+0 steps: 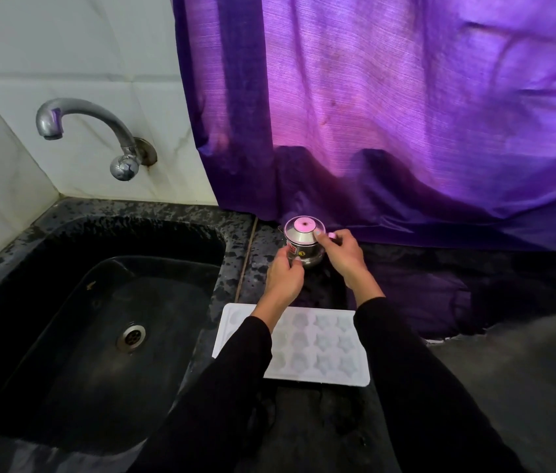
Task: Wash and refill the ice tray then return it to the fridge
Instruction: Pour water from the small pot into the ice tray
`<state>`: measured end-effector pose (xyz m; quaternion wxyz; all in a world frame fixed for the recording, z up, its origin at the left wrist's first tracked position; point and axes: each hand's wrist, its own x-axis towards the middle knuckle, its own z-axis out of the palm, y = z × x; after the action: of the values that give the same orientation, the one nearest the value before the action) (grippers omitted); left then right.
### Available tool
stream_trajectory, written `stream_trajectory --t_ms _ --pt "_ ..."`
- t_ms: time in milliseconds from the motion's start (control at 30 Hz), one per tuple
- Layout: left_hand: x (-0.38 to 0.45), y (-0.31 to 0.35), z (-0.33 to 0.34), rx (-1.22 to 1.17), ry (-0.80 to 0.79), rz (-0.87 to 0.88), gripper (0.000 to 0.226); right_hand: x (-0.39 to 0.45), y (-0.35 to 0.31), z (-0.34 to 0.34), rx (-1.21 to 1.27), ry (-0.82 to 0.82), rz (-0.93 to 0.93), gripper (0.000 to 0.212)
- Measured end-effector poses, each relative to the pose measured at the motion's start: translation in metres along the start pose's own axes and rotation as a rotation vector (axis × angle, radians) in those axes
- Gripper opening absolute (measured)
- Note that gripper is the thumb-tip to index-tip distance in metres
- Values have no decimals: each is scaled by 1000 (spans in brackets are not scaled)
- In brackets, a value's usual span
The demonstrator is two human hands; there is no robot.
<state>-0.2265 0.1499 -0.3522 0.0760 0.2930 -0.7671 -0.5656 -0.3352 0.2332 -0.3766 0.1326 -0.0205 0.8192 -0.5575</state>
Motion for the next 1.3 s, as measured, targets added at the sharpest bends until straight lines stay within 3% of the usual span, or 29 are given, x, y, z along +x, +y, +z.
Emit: stream_trajectory --t_ms 133,400,700,967,1133,1300 --pt "2 -3 1 -8 -14 1 45 -5 11 4 180 -30 21 38" --pt "-9 -10 6 -9 -56 25 44 -21 16 2 161 45 26 51" --pt "-56 -3 14 2 -38 278 53 -65 -5 -41 159 135 -64 63" --pt "-116 -3 33 -16 -110 382 57 -138 3 -90 83 344 -68 60" --pt "-154 -22 54 -45 -215 347 59 -172 23 -116 12 390 -23 59" --pt "-177 -39 75 -67 -273 328 68 -185 31 -131 -103 388 19 45"
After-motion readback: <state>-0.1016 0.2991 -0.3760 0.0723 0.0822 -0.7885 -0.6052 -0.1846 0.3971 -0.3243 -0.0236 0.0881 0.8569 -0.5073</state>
